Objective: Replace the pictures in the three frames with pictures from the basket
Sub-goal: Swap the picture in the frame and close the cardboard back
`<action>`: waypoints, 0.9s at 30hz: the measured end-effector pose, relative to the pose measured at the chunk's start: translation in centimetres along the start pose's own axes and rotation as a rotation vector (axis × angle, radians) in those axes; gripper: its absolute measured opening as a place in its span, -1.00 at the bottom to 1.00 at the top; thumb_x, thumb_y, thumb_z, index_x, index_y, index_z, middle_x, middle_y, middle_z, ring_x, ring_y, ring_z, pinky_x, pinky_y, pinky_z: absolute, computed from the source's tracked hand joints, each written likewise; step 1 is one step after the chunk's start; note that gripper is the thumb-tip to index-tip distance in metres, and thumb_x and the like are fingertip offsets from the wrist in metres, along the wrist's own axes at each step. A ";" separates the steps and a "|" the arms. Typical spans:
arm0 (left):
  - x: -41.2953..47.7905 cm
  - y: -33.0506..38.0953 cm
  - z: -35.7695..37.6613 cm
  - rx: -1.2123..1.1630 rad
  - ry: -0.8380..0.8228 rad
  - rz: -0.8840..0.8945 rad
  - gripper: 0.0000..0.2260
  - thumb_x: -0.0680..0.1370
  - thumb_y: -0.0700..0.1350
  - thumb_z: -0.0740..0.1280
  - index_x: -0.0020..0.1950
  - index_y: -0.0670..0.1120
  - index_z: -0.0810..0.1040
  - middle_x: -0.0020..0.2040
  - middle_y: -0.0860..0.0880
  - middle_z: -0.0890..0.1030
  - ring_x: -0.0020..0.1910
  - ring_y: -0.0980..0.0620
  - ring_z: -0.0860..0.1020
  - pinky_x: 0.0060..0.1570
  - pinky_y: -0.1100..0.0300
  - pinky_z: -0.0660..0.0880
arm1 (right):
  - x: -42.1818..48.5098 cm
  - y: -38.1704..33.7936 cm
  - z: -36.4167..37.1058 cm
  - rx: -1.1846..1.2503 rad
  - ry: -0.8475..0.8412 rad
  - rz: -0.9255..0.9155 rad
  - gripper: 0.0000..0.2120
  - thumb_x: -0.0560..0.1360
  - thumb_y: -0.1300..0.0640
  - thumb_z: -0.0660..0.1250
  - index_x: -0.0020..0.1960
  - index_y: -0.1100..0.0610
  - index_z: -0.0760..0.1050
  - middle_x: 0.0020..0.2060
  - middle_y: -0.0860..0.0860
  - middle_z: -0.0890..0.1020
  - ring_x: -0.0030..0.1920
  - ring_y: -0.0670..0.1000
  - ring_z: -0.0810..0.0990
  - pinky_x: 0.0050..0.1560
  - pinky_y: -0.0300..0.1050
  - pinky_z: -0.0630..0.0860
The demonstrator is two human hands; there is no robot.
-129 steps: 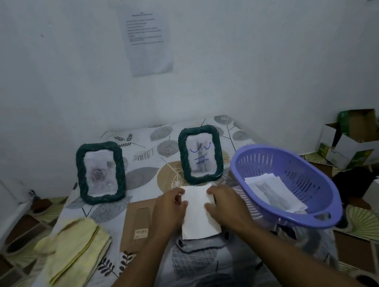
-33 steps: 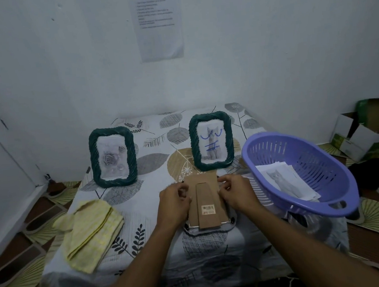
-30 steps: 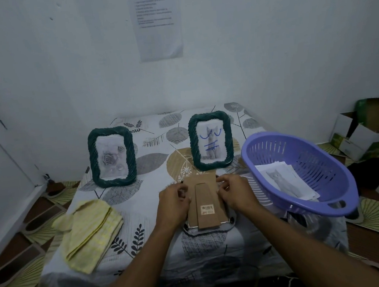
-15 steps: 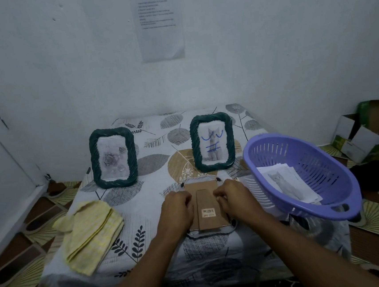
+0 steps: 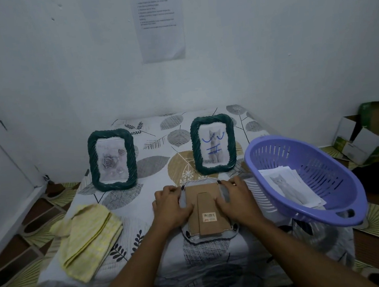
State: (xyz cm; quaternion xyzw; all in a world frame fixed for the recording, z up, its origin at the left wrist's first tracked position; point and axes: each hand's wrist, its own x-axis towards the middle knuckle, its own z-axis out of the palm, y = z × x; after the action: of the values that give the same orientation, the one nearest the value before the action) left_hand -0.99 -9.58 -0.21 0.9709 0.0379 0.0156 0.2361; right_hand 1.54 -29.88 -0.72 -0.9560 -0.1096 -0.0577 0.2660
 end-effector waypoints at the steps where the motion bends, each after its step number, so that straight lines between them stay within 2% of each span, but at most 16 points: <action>1: -0.2 0.0 0.1 0.008 -0.002 0.002 -0.36 0.41 0.27 0.20 0.43 0.00 0.34 0.39 -0.01 0.30 0.34 -0.07 0.19 0.28 0.04 0.20 | 0.1 -0.1 0.1 -0.018 -0.011 0.003 -0.47 0.50 -0.09 0.27 0.40 0.12 0.35 0.21 0.07 0.37 0.23 0.08 0.39 0.20 -0.06 0.41; 4: -0.4 0.0 0.3 0.022 0.013 0.006 -0.30 0.36 0.28 0.09 0.46 0.03 0.33 0.38 0.02 0.31 0.33 -0.05 0.20 0.26 0.04 0.19 | 0.2 -0.1 0.0 -0.053 -0.033 0.011 -0.50 0.52 -0.08 0.24 0.36 0.15 0.38 0.18 0.08 0.36 0.21 0.09 0.39 0.17 -0.05 0.40; 15: -0.1 -0.2 0.2 -0.017 -0.013 0.008 -0.33 0.34 0.26 0.12 0.44 0.13 0.34 0.38 0.02 0.31 0.33 -0.05 0.20 0.25 0.03 0.16 | 0.4 0.2 0.2 -0.003 -0.054 0.030 -0.50 0.52 -0.08 0.23 0.42 0.06 0.37 0.11 0.04 0.35 0.18 0.07 0.36 0.18 -0.04 0.37; 22: -0.2 -0.1 0.3 -0.006 -0.006 0.000 -0.33 0.34 0.25 0.10 0.45 0.14 0.32 0.37 0.03 0.31 0.32 -0.03 0.21 0.24 0.03 0.16 | 0.5 0.5 0.4 0.058 -0.042 0.055 -0.43 0.49 -0.09 0.27 0.46 0.07 0.33 0.22 0.07 0.40 0.27 0.10 0.38 0.27 0.03 0.36; 27: -0.2 -0.1 0.3 -0.006 -0.013 0.004 -0.32 0.33 0.25 0.11 0.45 0.14 0.31 0.37 0.03 0.30 0.33 -0.04 0.20 0.24 0.04 0.16 | 0.4 0.2 0.3 0.042 -0.062 0.057 -0.38 0.41 -0.18 0.13 0.42 0.02 0.37 0.17 0.06 0.41 0.22 0.09 0.38 0.22 0.02 0.38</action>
State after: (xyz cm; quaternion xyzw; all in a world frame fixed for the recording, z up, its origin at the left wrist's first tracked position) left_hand -1.14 -9.64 -0.53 0.9702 0.0342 0.0101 0.2395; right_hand 2.03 -29.85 -1.04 -0.9542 -0.0915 -0.0181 0.2842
